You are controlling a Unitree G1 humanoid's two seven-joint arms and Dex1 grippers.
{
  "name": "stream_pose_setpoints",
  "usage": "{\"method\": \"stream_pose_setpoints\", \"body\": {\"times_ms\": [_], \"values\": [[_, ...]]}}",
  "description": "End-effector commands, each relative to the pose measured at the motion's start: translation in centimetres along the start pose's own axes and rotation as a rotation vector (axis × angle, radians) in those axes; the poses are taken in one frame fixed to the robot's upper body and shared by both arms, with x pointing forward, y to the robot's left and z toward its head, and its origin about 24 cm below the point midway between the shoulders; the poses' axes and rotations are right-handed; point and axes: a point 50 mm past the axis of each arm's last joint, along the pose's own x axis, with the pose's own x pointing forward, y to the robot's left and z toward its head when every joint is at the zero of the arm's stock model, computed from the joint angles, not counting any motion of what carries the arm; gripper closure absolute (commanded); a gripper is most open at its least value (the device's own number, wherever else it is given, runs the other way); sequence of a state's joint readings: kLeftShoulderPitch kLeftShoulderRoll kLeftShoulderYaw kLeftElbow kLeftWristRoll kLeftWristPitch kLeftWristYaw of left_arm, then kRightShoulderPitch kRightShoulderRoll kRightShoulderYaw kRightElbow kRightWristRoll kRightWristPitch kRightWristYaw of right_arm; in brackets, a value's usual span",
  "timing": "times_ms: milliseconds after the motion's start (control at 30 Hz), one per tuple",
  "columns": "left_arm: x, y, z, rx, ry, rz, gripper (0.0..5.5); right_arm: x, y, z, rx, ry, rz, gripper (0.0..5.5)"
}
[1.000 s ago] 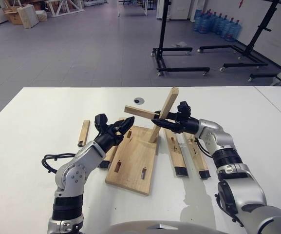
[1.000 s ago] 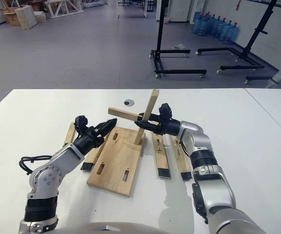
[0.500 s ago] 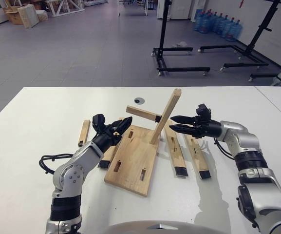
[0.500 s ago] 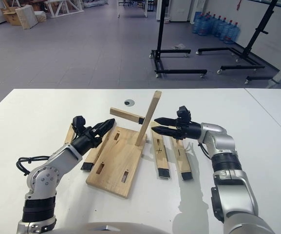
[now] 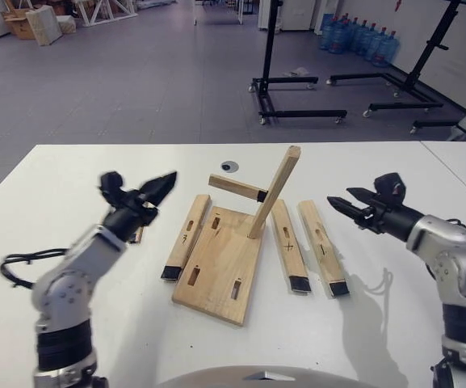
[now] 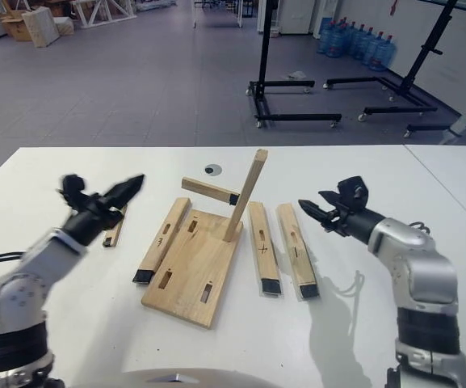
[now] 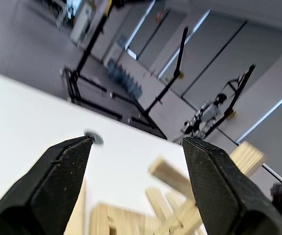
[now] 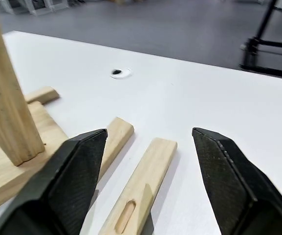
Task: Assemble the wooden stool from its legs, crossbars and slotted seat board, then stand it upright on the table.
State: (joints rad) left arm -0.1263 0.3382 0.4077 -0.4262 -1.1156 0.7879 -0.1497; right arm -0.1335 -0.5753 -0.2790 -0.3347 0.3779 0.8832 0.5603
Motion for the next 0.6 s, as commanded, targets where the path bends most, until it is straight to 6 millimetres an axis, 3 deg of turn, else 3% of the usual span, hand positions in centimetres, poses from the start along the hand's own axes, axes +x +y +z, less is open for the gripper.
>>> {"method": "stream_pose_setpoints", "body": {"times_ms": [33, 100, 200, 400, 600], "values": [[-2.6, 2.0, 6.1, 0.083, -0.175, 0.133, 2.16, -0.9, 4.1, -1.8, 0.012, 0.188, -0.153, 2.3], [-3.3, 3.4, 6.6, 0.051, -0.217, 0.245, 2.16, -1.5, 4.0, -2.2, 0.022, 0.249, -0.229, 2.3], [-3.1, 3.6, 6.1, 0.034, -0.221, 0.285, 2.16, -2.0, 3.9, -3.4, 0.012, 0.329, -0.321, 2.3], [-2.3, 3.4, 4.8, 0.032, -0.171, 0.277, 2.16, -1.5, 6.1, -5.1, 0.132, 0.39, -0.254, 2.3], [-2.3, 3.6, 4.4, 0.043, -0.152, 0.28, 2.16, -1.3, 5.9, -5.3, 0.153, 0.414, -0.279, 2.3]]}}
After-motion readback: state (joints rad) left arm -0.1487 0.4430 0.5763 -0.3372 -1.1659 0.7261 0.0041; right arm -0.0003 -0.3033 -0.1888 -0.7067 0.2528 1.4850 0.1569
